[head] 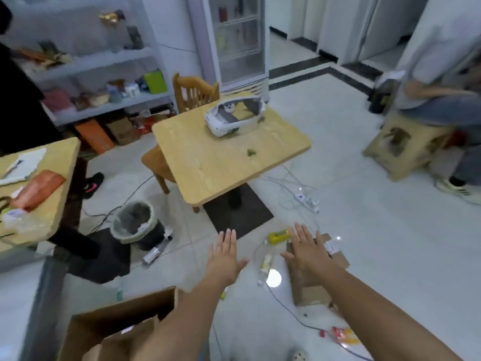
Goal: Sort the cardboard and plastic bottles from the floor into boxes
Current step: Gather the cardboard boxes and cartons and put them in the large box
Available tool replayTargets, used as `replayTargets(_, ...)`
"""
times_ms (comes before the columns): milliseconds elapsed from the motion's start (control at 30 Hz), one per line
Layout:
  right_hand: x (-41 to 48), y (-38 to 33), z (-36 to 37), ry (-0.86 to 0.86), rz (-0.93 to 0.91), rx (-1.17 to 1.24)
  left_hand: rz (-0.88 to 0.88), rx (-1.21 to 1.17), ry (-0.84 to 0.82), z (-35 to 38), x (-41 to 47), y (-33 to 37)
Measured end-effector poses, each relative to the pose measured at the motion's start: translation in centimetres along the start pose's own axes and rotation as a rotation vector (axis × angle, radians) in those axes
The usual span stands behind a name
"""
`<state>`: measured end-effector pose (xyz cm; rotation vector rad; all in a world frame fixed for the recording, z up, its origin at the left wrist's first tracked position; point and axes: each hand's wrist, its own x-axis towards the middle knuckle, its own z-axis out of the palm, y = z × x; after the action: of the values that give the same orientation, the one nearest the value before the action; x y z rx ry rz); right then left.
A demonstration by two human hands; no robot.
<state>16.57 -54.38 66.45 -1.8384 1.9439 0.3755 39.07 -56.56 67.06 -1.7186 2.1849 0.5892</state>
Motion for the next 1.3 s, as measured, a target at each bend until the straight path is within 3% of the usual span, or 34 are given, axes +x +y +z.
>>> replayTargets(167, -0.6, 11.0, 4.9, 0.03, 0.206, 0.115, 0.169, 0.132, -0.004, 3.4, 5.7, 7.7)
replayTargets(333, 0.6, 18.8, 14.6, -0.026, 0.42, 0.171, 0.309, 0.232, -0.03, 11.4, 13.6, 12.9)
replayTargets(600, 13.2, 27.8, 38.4, -0.099, 0.651, 0.223, 0.593, 0.362, -0.095, 37.4, 29.5, 21.4)
replayTargets(700, 18.9, 30.4, 46.4, -0.076, 0.657, 0.221, 0.75, 0.332, -0.012, 46.9, 33.8, 25.0)
replayTargets(800, 22.7, 32.4, 52.2, -0.046, 0.651, 0.18, 0.911, 0.367, 0.19, 53.4, 35.8, 28.8)
replayTargets(933, 22.9, 33.9, 56.4, -0.046, 0.65, 0.203, 1.037, 0.497, 0.353, 57.0, 36.3, 31.7)
replayTargets(1133, 16.9, 34.7, 58.0, -0.095, 0.697, 0.188, 1.02, 0.693, 0.443, 55.4, 38.1, 30.5)
replayTargets(1200, 17.0, 35.2, 58.4, 0.031, 0.662, 0.086, 1.023, 0.795, 0.489, 55.1, 39.3, 30.5)
replayTargets(1300, 19.2, 36.3, 59.3, 0.073, 0.627, -0.074, 1.106, 0.97, 0.489, 56.7, 41.8, 31.5)
